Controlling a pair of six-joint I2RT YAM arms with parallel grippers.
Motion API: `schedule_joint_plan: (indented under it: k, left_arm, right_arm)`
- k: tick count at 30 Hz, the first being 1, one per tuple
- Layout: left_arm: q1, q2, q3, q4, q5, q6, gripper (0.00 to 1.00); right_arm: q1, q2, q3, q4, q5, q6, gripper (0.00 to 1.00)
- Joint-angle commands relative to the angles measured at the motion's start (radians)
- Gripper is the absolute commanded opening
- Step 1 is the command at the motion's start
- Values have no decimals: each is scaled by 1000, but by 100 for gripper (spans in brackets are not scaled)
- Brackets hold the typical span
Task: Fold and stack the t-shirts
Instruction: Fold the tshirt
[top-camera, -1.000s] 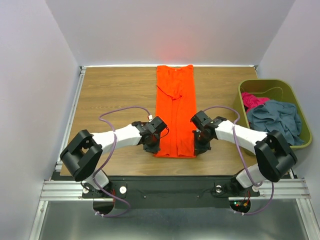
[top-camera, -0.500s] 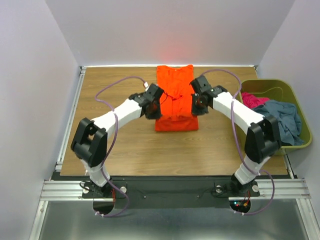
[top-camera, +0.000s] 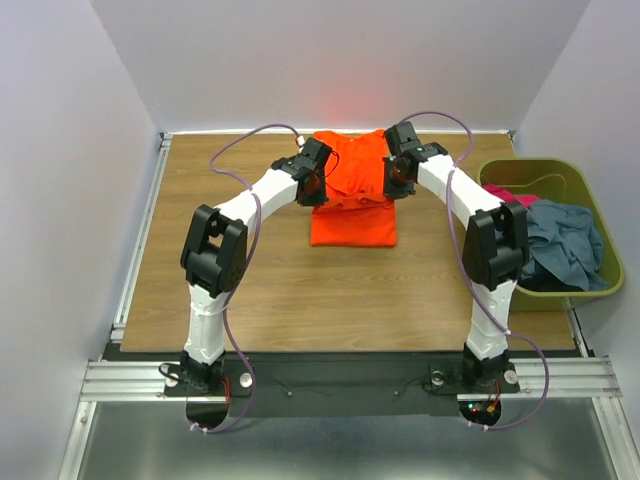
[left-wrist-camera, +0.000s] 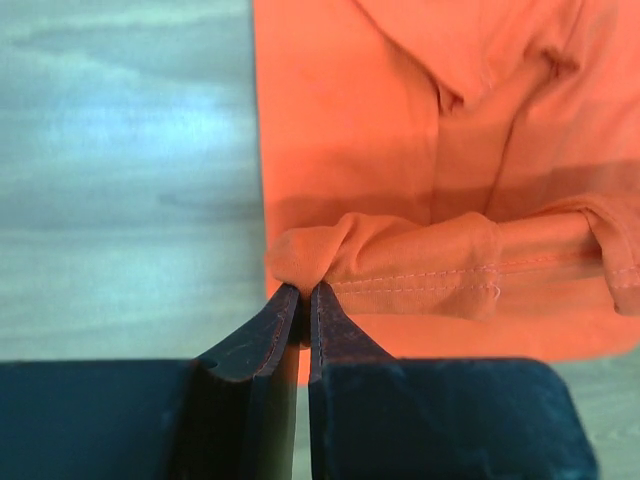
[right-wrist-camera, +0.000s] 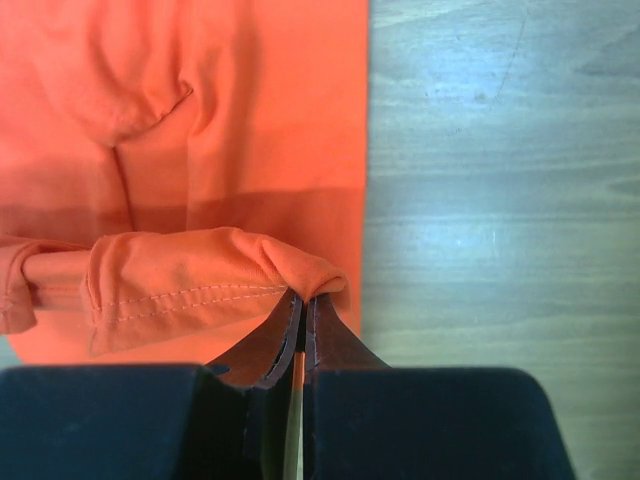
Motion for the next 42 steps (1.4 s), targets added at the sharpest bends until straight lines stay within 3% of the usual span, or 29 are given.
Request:
schedule_joint_plan:
  k: [1,27,38,42]
  left_arm:
    - [27,23,72,32,-45,58,0]
    - [56,85,-12,232,-40,50,1]
    - [65,132,-21,276,-60,47,9]
    - [68,137,-20,286,-54,56,21]
  right_arm:
    - [-27,35,52,45,12,-31,1]
    - [-43,133,78,157,38,-63,1]
    - [-44,190,86,192,55,-69,7]
    - [-44,194,98,192,61,-69,14]
